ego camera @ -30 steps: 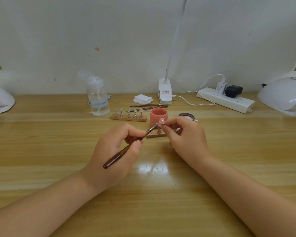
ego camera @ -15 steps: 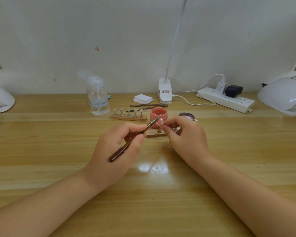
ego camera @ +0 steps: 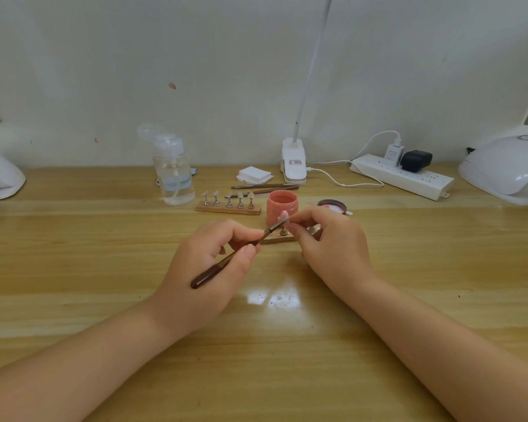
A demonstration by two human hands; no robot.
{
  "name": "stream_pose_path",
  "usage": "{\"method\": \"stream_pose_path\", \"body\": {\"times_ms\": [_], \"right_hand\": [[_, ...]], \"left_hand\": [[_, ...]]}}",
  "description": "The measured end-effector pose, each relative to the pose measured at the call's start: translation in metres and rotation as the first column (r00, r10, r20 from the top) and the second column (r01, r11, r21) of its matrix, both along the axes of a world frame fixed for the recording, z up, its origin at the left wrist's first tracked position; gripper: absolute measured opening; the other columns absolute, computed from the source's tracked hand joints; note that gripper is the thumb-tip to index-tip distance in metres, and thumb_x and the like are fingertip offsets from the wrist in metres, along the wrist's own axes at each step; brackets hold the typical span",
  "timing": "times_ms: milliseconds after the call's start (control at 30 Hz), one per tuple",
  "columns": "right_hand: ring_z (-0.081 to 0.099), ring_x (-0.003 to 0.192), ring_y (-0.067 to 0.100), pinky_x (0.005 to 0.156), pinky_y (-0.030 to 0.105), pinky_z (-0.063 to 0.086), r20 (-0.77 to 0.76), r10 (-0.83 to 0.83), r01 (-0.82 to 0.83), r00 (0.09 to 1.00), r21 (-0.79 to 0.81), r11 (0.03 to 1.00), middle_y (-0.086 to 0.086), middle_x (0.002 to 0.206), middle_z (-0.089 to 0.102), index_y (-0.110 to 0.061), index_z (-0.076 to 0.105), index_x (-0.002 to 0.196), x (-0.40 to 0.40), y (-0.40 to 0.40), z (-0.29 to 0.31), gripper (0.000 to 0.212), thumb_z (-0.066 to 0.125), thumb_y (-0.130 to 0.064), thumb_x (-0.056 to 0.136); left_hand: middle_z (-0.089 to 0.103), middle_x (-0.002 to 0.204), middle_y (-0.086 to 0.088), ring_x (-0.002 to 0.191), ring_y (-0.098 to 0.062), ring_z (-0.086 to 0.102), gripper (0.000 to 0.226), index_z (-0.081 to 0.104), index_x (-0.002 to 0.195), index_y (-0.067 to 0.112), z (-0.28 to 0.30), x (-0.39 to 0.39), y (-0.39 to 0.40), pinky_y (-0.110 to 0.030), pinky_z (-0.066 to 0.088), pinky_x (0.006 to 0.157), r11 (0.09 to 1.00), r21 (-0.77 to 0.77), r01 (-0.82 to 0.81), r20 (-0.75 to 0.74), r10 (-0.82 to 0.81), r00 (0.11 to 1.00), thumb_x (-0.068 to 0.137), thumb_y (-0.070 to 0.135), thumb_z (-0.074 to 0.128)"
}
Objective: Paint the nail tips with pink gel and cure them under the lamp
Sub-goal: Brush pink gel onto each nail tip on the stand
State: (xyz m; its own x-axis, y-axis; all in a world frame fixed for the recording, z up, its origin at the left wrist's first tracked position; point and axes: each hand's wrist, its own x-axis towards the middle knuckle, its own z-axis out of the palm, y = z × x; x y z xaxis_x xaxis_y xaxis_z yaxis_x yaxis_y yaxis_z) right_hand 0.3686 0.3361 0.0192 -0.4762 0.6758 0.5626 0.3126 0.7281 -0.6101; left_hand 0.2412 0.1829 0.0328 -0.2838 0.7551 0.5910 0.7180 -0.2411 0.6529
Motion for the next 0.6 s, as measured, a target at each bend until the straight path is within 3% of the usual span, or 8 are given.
{"method": "stream_pose_path", "body": {"times_ms": [67, 233, 300, 433, 600], "right_hand": [[0.053, 0.061, -0.001, 0.058, 0.017, 0.034, 0.006, -0.007, 0.007, 1.000, 0.009, 1.000, -0.024, 0.068, 0.058, -0.029, 0.071, 0.084, -0.0001, -0.0006, 0.0002, 0.004, 0.069, -0.028, 0.087], [0.053, 0.064, -0.007, 0.057, 0.008, 0.033, 0.005, 0.003, -0.003, 1.000, 0.022, 1.000, -0.029, 0.066, 0.054, -0.031, 0.071, 0.085, 0.0001, -0.0018, 0.0012, 0.009, 0.069, -0.023, 0.087], [0.052, 0.058, -0.003, 0.056, 0.010, 0.033, 0.016, -0.005, 0.004, 1.000, 0.025, 1.000, -0.027, 0.065, 0.053, -0.030, 0.071, 0.086, 0.0001, -0.0016, 0.0011, 0.008, 0.068, -0.023, 0.087], [0.050, 0.057, -0.001, 0.059, 0.021, 0.037, 0.009, -0.005, 0.005, 1.000, 0.017, 1.000, -0.023, 0.067, 0.056, -0.027, 0.071, 0.087, 0.0006, -0.0014, 0.0006, 0.004, 0.068, -0.025, 0.088], [0.053, 0.059, -0.008, 0.057, 0.009, 0.035, -0.019, 0.020, -0.020, 1.000, 0.005, 1.000, -0.028, 0.064, 0.054, -0.030, 0.071, 0.084, 0.0000, -0.0016, 0.0010, 0.008, 0.069, -0.023, 0.087]], "left_hand": [[0.068, 0.087, 0.012, 0.085, -0.007, 0.060, 0.021, 0.066, 0.095, 0.029, 0.0005, -0.0001, -0.0019, -0.022, 0.045, 0.076, 1.000, 0.017, 0.005, -0.003, -0.005, 1.000, 0.084, 0.034, 0.049], [0.070, 0.090, 0.013, 0.088, -0.006, 0.062, 0.019, 0.066, 0.105, 0.028, 0.0008, 0.0013, 0.0003, -0.015, 0.043, 0.077, 1.000, 0.016, -0.024, -0.027, 0.025, 0.999, 0.089, 0.022, 0.056], [0.071, 0.089, 0.011, 0.088, -0.007, 0.063, 0.019, 0.068, 0.104, 0.023, 0.0006, 0.0008, 0.0008, -0.008, 0.038, 0.078, 1.000, 0.008, -0.020, -0.089, 0.020, 0.996, 0.089, 0.024, 0.057], [0.068, 0.082, 0.010, 0.083, -0.006, 0.060, 0.021, 0.066, 0.095, 0.023, 0.0017, 0.0013, -0.0019, -0.008, 0.037, 0.077, 0.999, 0.052, 0.003, -0.115, 0.003, 0.993, 0.084, 0.028, 0.049], [0.071, 0.089, 0.008, 0.088, -0.009, 0.061, 0.027, 0.067, 0.106, 0.023, 0.0014, 0.0007, 0.0012, -0.008, 0.036, 0.079, 0.999, 0.037, -0.019, -0.106, 0.022, 0.994, 0.088, 0.033, 0.050]]}}
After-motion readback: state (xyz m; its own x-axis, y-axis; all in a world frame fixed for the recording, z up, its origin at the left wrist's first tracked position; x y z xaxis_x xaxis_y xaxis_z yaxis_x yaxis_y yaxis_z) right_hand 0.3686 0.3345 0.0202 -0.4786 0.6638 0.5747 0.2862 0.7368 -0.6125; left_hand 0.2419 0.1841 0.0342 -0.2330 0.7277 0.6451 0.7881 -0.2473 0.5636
